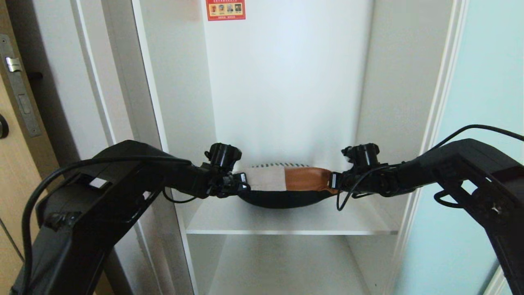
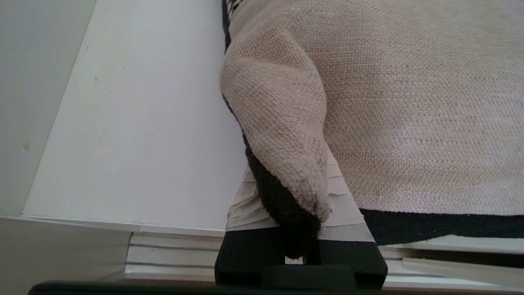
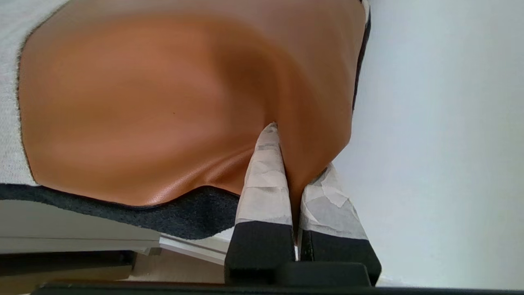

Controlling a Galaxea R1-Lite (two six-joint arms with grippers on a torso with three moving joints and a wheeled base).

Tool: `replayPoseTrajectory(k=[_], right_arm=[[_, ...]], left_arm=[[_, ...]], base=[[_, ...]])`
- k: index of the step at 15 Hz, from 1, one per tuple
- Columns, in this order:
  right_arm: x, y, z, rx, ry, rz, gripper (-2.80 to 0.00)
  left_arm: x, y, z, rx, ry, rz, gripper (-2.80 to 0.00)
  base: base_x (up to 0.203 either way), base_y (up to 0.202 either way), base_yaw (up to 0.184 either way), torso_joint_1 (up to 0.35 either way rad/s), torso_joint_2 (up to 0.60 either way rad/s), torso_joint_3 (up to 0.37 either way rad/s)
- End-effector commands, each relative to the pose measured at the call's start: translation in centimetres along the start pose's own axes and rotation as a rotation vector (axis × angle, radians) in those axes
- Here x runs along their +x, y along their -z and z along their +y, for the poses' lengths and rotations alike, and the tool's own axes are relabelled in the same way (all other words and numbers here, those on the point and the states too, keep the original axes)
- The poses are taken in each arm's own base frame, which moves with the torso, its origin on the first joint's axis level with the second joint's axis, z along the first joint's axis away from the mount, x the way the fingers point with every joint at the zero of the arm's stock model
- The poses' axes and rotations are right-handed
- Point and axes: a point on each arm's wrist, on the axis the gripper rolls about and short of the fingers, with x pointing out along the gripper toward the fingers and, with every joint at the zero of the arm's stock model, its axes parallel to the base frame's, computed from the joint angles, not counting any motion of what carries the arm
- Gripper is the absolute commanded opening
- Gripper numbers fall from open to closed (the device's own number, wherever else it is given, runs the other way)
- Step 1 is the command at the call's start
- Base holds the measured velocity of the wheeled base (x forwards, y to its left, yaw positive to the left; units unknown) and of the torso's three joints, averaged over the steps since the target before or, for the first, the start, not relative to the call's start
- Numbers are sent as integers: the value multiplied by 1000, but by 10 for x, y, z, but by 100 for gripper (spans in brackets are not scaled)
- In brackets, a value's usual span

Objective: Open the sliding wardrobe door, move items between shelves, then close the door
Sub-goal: Place the pillow on the higher shelf

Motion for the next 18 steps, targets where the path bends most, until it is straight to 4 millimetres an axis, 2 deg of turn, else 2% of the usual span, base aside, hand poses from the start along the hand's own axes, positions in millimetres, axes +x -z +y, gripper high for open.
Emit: replayPoseTrajectory(k=[1,4,8,11,17,18], right_arm=[[21,11,-7,16,10,23,-280],[36,13,-10,19,18,15,-280],[53,14,-22,18,84,7,-280],[59,16,-35,35,117,47,-280],[62,13,-35,31,113,36,-280],[63,13,-35,30,112,35,-280]], left_arm=[[20,-1,2,-16,-25,-25,-280],[46,-1,7,-32,-94,-58,-280],[64,12,16,-24,-138,-26,-280],[70,19,19,-18,-144,-13,-280],[74,25,20,-13,-153,7,-280],[76,29,21,-9,-157,14,0]], base=[[0,0,0,0,0,0],[0,0,0,0,0,0],[0,0,0,0,0,0],[0,0,0,0,0,0],[0,0,0,0,0,0],[0,0,0,0,0,0]])
